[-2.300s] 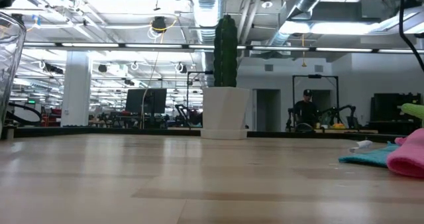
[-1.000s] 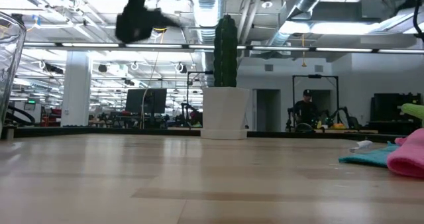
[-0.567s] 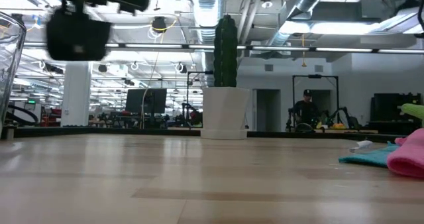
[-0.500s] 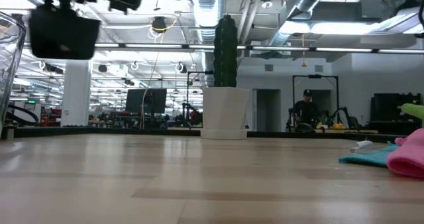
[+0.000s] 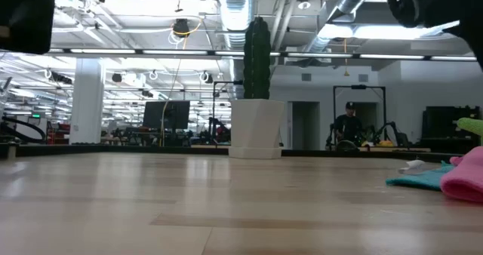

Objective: Fold microfiber towels
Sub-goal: Fold the green microfiber cloth

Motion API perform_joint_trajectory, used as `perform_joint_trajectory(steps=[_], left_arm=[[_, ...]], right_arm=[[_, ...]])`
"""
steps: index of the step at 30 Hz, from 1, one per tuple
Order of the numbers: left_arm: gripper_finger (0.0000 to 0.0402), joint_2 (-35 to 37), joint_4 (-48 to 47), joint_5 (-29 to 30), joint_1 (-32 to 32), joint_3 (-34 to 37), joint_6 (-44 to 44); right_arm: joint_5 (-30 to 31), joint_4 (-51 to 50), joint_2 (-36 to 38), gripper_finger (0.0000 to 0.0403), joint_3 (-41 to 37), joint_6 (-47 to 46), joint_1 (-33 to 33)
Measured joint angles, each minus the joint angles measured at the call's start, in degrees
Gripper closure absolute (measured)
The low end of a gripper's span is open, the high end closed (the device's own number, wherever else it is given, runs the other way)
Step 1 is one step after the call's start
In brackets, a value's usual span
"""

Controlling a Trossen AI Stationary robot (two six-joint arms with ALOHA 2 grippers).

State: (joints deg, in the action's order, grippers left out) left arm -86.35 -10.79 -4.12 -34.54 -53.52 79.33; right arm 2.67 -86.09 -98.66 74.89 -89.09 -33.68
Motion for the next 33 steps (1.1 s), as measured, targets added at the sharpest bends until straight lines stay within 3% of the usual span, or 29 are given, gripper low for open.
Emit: perform_joint_trajectory(steps=[7, 16, 20, 26, 33], left_arm=[[0.0136, 1.9, 6.8, 0.2, 1.3, 0.0, 0.0], [0.0136, 6.7, 11.0, 4.7, 3.6, 0.0, -1.7], [0.0136, 7.7, 11.0, 5.9, 3.9, 0.0, -2.3], [0.0136, 7.8, 10.7, 6.1, 3.9, 0.0, -2.4], [0.0136, 7.8, 12.5, 6.0, 3.9, 0.0, -2.4]], right_arm=[[0.3, 9.7, 5.1, 0.0154, -7.6, 15.3, 3.6], [-1.4, 17.2, 4.7, 0.0166, -14.1, 29.2, 6.2], [-2.5, 17.6, 4.7, 0.0232, -14.2, 32.8, 6.4], [-2.7, 17.7, 4.7, 0.0383, -13.9, 35.8, 7.2], [-0.1, 16.0, 9.2, 0.0395, -3.4, 35.7, 7.0]])
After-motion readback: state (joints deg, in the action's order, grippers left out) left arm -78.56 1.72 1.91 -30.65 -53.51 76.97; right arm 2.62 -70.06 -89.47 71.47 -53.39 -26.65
